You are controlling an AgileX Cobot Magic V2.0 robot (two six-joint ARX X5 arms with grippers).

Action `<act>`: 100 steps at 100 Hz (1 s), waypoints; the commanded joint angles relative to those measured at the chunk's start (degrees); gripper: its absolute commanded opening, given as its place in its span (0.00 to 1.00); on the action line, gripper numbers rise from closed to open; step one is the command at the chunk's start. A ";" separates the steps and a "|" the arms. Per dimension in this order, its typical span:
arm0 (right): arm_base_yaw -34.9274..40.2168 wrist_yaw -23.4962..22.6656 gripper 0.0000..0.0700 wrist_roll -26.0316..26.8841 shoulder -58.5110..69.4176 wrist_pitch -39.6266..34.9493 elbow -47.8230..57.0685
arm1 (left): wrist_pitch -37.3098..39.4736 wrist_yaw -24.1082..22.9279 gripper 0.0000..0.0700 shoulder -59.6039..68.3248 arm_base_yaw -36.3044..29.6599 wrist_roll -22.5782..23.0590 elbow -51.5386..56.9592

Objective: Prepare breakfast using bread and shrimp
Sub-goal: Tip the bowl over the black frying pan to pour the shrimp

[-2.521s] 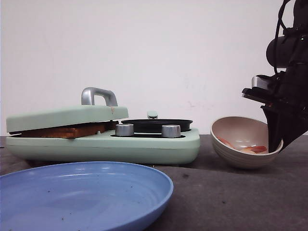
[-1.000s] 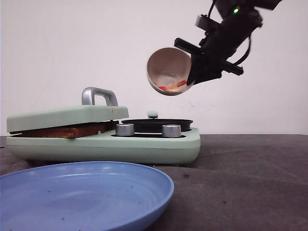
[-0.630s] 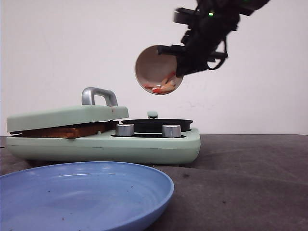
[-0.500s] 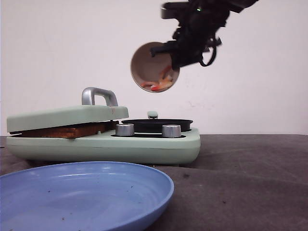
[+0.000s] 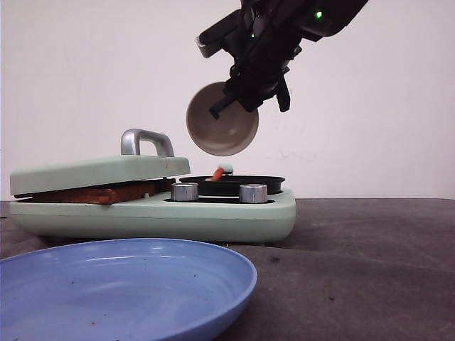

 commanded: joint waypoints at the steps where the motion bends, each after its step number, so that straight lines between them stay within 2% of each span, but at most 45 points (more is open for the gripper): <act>1: 0.39 0.35 0.00 0.09 0.92 1.16 1.29 | 0.74 0.42 0.67 0.04 -0.02 0.09 0.52; 23: 0.37 3.41 0.00 0.33 0.74 3.26 1.51 | 0.74 0.52 0.67 0.04 -0.02 0.09 0.52; 42: 1.11 8.74 0.00 2.34 -0.81 2.64 1.53 | 0.72 0.52 0.67 0.04 0.00 0.09 0.52; 58: 1.55 8.87 0.00 5.16 -4.26 0.83 1.55 | 0.72 0.52 0.67 0.04 0.00 0.09 0.52; 68: 1.53 8.85 0.00 10.01 -7.17 -3.72 1.62 | 0.72 0.52 0.67 0.04 0.00 0.09 0.52; 83: 0.42 8.52 0.00 17.16 -12.63 -14.38 1.64 | 0.70 0.52 0.67 0.04 0.00 0.09 0.52; 100: -2.12 5.22 0.00 22.69 -19.71 -26.25 1.64 | 0.70 0.52 0.67 0.04 0.00 0.09 0.52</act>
